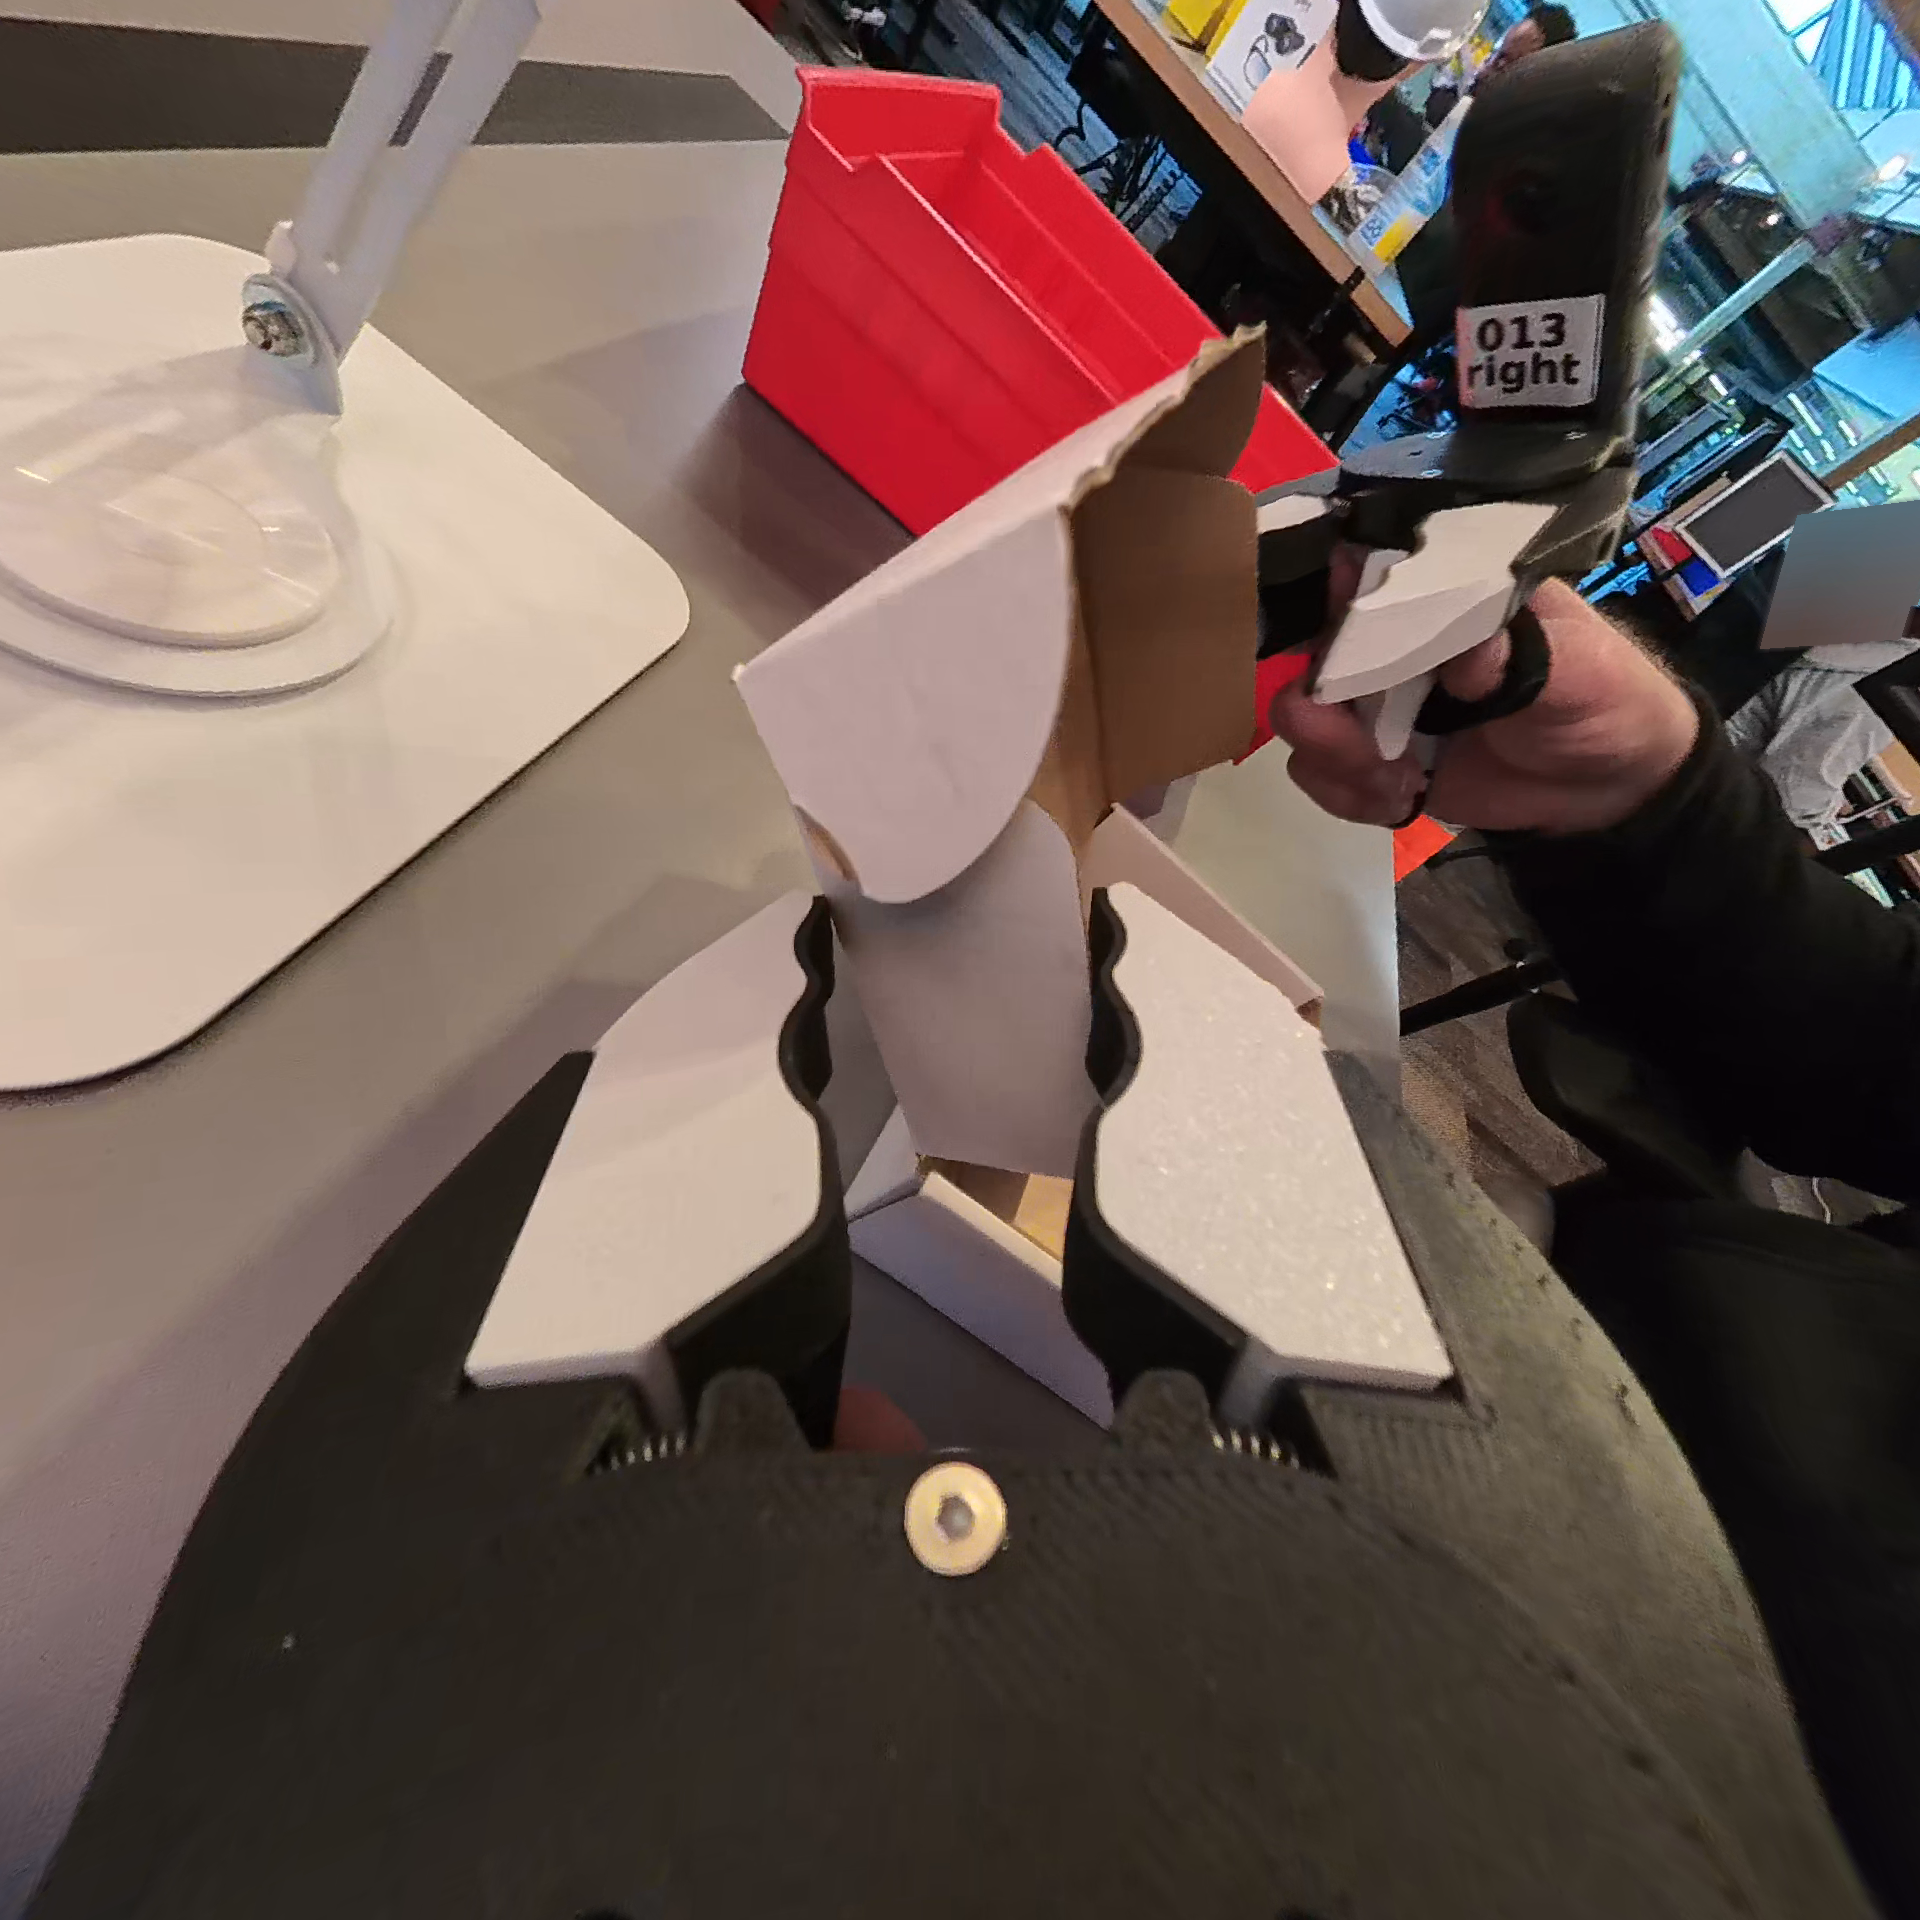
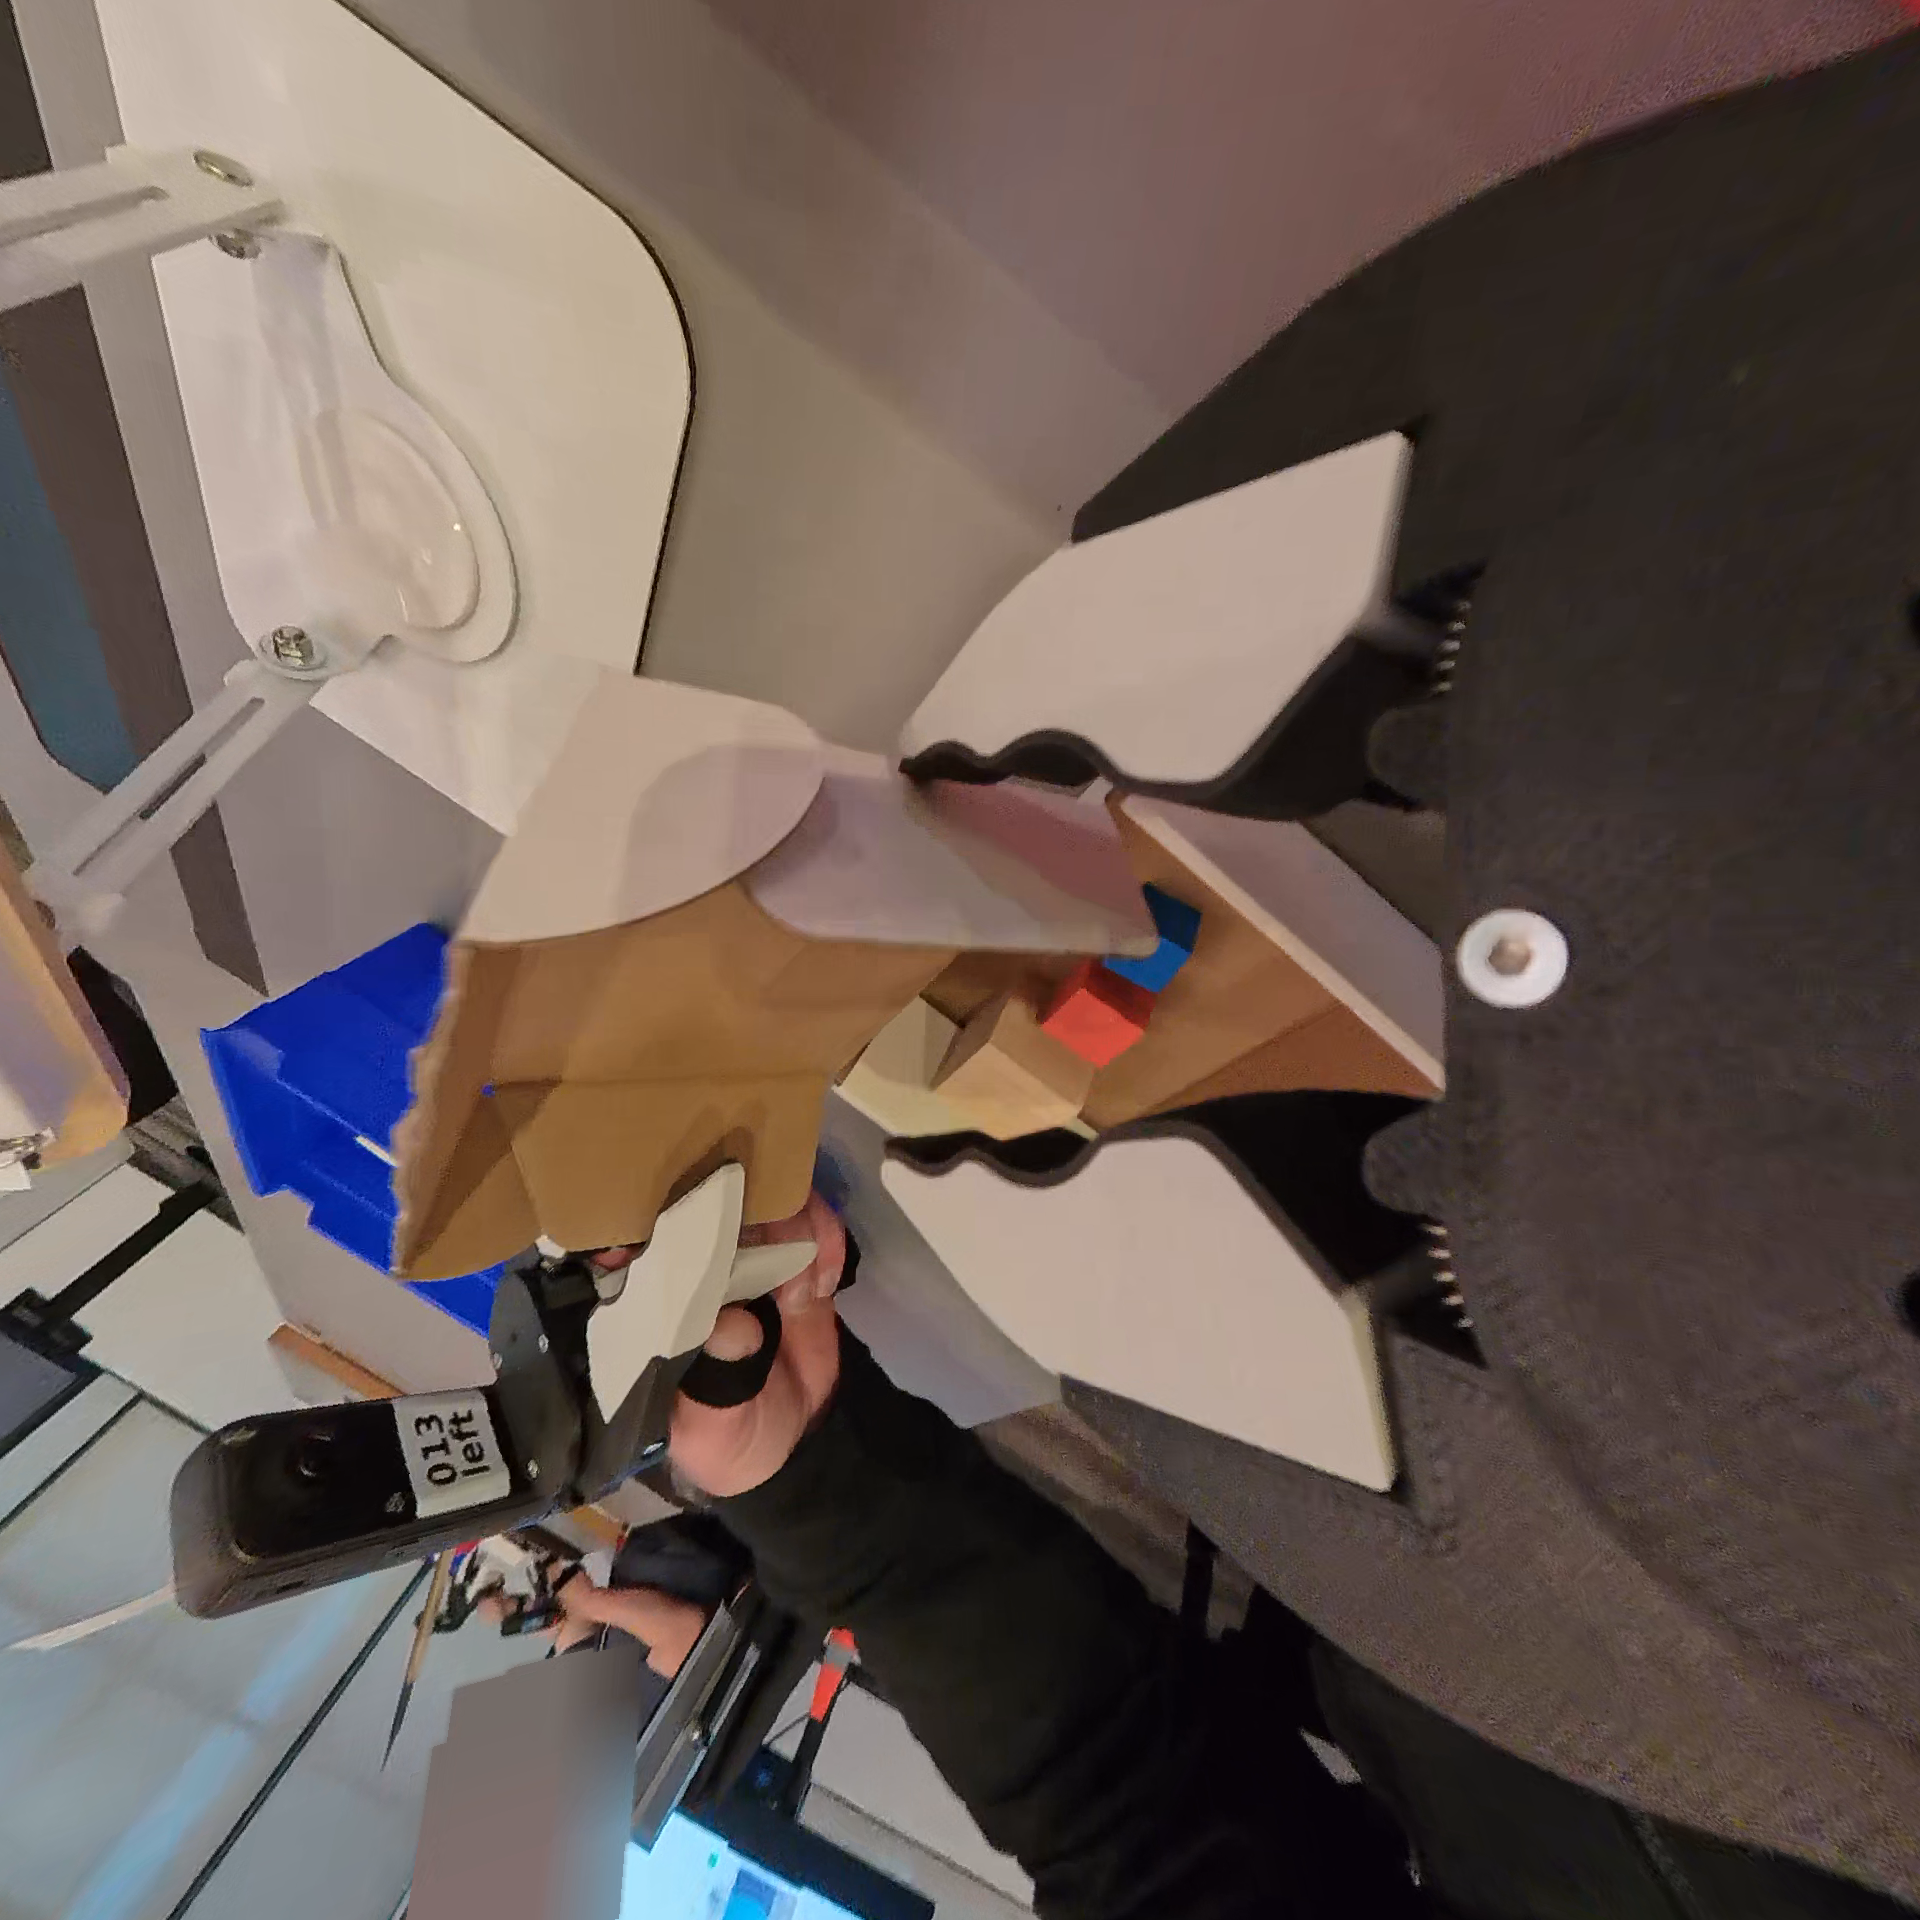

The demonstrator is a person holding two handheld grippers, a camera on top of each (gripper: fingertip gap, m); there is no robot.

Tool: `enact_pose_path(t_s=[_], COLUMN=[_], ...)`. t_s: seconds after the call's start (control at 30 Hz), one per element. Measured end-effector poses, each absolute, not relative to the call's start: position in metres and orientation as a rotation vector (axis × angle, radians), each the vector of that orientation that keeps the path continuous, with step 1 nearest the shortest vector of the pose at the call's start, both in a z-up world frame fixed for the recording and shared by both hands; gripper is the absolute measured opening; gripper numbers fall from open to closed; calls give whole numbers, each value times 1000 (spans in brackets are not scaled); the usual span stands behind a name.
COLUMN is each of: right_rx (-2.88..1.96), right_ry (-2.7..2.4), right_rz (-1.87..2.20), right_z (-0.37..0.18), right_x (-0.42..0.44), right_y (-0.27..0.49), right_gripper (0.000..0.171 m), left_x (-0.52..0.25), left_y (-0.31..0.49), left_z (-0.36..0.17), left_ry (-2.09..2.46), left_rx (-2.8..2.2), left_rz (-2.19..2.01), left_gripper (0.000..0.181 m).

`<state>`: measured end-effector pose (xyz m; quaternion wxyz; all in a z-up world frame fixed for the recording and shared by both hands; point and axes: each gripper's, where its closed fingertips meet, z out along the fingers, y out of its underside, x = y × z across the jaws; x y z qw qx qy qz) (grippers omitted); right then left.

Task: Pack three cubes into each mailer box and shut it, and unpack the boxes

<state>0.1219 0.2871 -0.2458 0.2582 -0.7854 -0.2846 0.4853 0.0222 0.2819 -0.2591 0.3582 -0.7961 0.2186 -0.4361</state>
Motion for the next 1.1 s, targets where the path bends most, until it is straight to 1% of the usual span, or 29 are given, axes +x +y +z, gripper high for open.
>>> enact_pose_path(t_s=[0.13, 0.2, 0.33, 0.37, 0.4, 0.43, 0.53, 0.73, 0.9, 1.1], right_rx=[-2102, -2082, -1991, -1980, -1977, -1981, -1984, -1963, -1899, -1893], right_ry=[-787, -810, -769, -781, -798, -822, -854, -893, -988, -1086], right_rz=[1368, 1374, 1610, 1642, 1635, 1599, 1486, 1493, 1556, 1456], right_z=[-238, -236, -231, -233, -236, -240, -247, -251, -250, -252], right_x=[118, 118, 119, 120, 120, 120, 121, 116, 109, 102], right_y=[278, 276, 269, 264, 260, 257, 259, 255, 243, 237], right_gripper=[79, 79, 74, 67, 57, 53, 54, 71, 59, 59], left_x=[22, 21, 16, 14, 14, 14, 16, 18, 23, 35], left_y=[280, 281, 282, 281, 280, 279, 273, 264, 254, 245], left_z=[-257, -256, -254, -251, -249, -248, -248, -244, -246, -255], left_ry=[591, 599, 571, 568, 567, 570, 598, 606, 631, 632], left_rx=[-2050, -2049, -2030, -2016, -2006, -2004, -2006, -1987, -1975, -2006], left_rz=[-1106, -1100, -1108, -1106, -1107, -1102, -1078, -1078, -1098, -1043], left_gripper=[48, 49, 49, 48, 48, 48, 48, 46, 50, 62])
